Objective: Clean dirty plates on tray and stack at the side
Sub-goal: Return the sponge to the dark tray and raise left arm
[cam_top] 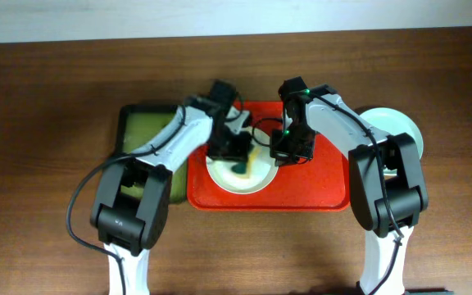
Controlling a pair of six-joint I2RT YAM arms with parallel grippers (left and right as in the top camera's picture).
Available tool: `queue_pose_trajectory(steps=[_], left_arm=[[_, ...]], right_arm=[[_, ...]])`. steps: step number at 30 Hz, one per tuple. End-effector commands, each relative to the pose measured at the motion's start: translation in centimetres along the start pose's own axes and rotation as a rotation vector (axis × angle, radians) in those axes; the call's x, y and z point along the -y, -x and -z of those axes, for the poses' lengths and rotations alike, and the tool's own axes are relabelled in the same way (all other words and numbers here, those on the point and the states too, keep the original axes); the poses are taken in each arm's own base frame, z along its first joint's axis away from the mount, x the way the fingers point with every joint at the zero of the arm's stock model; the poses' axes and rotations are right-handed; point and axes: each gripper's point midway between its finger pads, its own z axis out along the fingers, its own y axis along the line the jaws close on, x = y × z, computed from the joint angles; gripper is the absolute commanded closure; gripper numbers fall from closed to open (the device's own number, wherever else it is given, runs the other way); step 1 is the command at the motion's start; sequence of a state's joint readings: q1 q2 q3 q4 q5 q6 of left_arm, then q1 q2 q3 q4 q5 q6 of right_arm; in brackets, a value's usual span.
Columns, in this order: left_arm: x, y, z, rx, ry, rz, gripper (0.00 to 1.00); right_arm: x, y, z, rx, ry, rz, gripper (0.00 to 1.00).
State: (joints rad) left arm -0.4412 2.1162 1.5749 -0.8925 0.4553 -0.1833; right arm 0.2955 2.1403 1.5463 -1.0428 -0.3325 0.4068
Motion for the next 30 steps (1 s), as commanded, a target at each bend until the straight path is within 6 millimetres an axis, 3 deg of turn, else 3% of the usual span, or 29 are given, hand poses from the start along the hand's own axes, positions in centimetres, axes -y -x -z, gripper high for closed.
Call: queue_pose_trajectory(steps=[1, 2, 3, 5, 6, 8, 11, 14, 17, 20, 21, 22, 23, 24, 25, 26, 28, 30], left_arm=[[-3.3, 3.5, 6.6, 0.087, 0.268, -0.073, 1.00], [-4.6, 3.7, 8.5, 0.092, 0.384, -0.078, 1.00], [-6.2, 3.7, 10.1, 0.094, 0.507, -0.069, 1.00], [-9.4, 3.1, 12.4, 0.099, 0.681, 0.034, 1.00], [-10.6, 2.5, 12.9, 0.086, 0.686, 0.082, 1.00], [-13.4, 1.2, 14.2, 0.052, 0.661, 0.187, 0.99], [-15.8, 0.6, 15.1, 0.059, 0.538, 0.305, 0.99], [-18.3, 0.2, 16.3, 0.079, 0.541, 0.369, 1.00], [-19.2, 0.1, 14.8, 0.080, 0.544, 0.370, 1.00], [-20.8, -1.1, 11.1, 0.058, 0.543, 0.374, 0.99], [-21.1, -1.4, 10.5, 0.053, 0.542, 0.376, 0.94], [-21.2, -1.7, 10.1, 0.047, 0.539, 0.377, 0.48], [-21.0, -1.6, 10.1, 0.048, 0.531, 0.377, 0.18], [-20.5, -1.3, 10.4, 0.056, 0.505, 0.378, 0.12], [-19.4, -0.2, 11.5, 0.083, 0.450, 0.378, 0.12], [-18.0, 1.6, 13.9, 0.145, 0.397, 0.369, 0.13], [-15.7, 5.2, 21.0, 0.337, 0.354, 0.343, 0.12], [-14.0, 7.3, 29.1, 0.555, 0.357, 0.333, 0.10]], right_arm=[[0.4, 0.1, 0.0, 0.017, -0.035, 0.017, 0.74], [0.4, 0.2, 0.0, 0.020, -0.034, 0.018, 0.48], [0.3, 0.3, 0.0, 0.023, -0.032, 0.019, 0.39], [0.3, 0.2, 0.0, 0.023, -0.033, 0.019, 0.37], [0.4, 0.2, 0.0, 0.021, -0.033, 0.018, 0.37], [0.4, 0.1, 0.0, 0.017, -0.035, 0.017, 0.37], [0.4, 0.2, 0.0, 0.022, -0.034, 0.019, 0.38], [0.3, 0.3, 0.0, 0.024, -0.033, 0.019, 0.38], [0.3, 0.3, 0.0, 0.024, -0.033, 0.019, 0.39], [0.3, 0.3, 0.0, 0.024, -0.033, 0.019, 0.39], [0.3, 0.3, 0.0, 0.024, -0.033, 0.019, 0.39], [0.3, 0.3, 0.0, 0.024, -0.033, 0.019, 0.39], [0.3, 0.3, 0.0, 0.024, -0.033, 0.019, 0.39], [0.3, 0.3, 0.0, 0.024, -0.033, 0.019, 0.39], [0.3, 0.3, 0.0, 0.024, -0.033, 0.019, 0.38], [0.3, 0.3, 0.0, 0.024, -0.033, 0.019, 0.38], [0.3, 0.3, 0.0, 0.023, -0.033, 0.019, 0.38], [0.3, 0.3, 0.0, 0.024, -0.033, 0.019, 0.39]])
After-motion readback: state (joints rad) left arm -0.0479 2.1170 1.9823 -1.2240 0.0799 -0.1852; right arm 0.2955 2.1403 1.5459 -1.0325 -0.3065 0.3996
